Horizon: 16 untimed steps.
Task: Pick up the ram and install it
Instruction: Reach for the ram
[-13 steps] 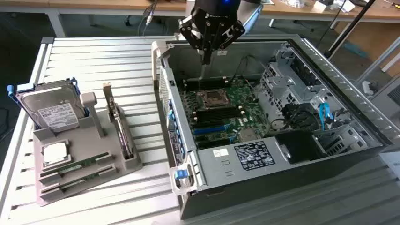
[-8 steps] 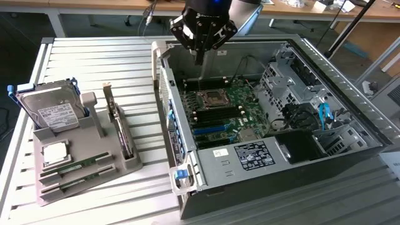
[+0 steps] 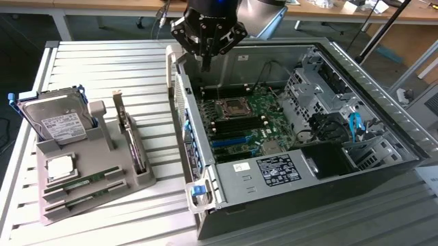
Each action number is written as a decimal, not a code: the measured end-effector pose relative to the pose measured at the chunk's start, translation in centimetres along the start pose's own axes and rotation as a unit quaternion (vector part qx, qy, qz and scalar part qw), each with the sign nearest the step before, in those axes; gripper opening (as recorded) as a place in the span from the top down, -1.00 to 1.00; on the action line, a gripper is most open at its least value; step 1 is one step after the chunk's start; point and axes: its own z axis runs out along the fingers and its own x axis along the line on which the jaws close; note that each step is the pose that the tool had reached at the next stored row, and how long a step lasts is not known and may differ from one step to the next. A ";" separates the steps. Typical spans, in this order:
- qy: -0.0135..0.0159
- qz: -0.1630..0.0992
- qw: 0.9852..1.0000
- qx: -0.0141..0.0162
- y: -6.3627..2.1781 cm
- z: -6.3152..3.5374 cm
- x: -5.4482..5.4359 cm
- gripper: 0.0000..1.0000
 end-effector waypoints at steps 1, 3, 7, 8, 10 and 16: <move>0.000 0.000 1.000 0.000 -0.03 -0.01 0.4 0.70; 0.000 0.000 1.000 0.000 -0.09 -0.04 1.1 0.70; 0.000 0.000 1.000 0.000 -0.29 -0.12 3.8 0.70; -0.001 0.000 1.000 0.000 -0.37 -0.15 4.8 0.70; -0.001 0.000 1.000 0.000 -0.45 -0.17 5.9 0.70; -0.003 0.000 1.000 0.000 -0.70 -0.27 9.2 0.70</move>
